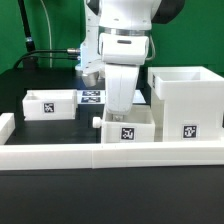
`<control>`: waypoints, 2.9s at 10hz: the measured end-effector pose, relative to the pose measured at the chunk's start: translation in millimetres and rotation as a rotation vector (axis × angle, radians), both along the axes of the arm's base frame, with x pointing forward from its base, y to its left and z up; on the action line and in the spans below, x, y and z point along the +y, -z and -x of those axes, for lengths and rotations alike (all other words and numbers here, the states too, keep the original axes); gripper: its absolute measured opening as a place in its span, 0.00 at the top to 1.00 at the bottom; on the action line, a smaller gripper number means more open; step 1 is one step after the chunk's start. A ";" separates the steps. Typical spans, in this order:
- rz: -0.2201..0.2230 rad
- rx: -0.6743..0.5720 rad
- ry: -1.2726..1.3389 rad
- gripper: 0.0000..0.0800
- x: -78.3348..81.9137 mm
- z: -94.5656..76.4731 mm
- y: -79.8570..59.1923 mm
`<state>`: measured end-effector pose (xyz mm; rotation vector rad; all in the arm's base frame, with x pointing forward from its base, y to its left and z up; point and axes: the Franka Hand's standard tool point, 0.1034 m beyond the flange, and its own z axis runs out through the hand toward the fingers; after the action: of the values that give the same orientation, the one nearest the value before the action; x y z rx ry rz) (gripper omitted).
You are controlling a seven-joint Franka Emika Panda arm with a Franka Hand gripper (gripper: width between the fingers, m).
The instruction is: Assemble drawer
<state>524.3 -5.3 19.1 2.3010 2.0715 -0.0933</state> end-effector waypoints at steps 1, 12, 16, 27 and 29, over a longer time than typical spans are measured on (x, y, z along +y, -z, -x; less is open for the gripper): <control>0.000 0.000 0.003 0.94 -1.4 0.1 0.1; -0.001 0.009 -0.002 0.94 2.9 -2.2 3.3; -0.005 0.010 -0.035 0.94 2.9 -5.4 1.7; -0.013 0.010 -0.005 0.94 17.3 -3.5 3.0; -0.013 0.009 -0.011 0.94 17.1 -3.5 3.0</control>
Offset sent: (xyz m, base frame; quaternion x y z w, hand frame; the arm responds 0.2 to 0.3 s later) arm 0.0000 0.0000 0.0000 0.0000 0.0000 0.0000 1.0000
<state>527.8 11.8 16.1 2.3006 2.0947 -0.0899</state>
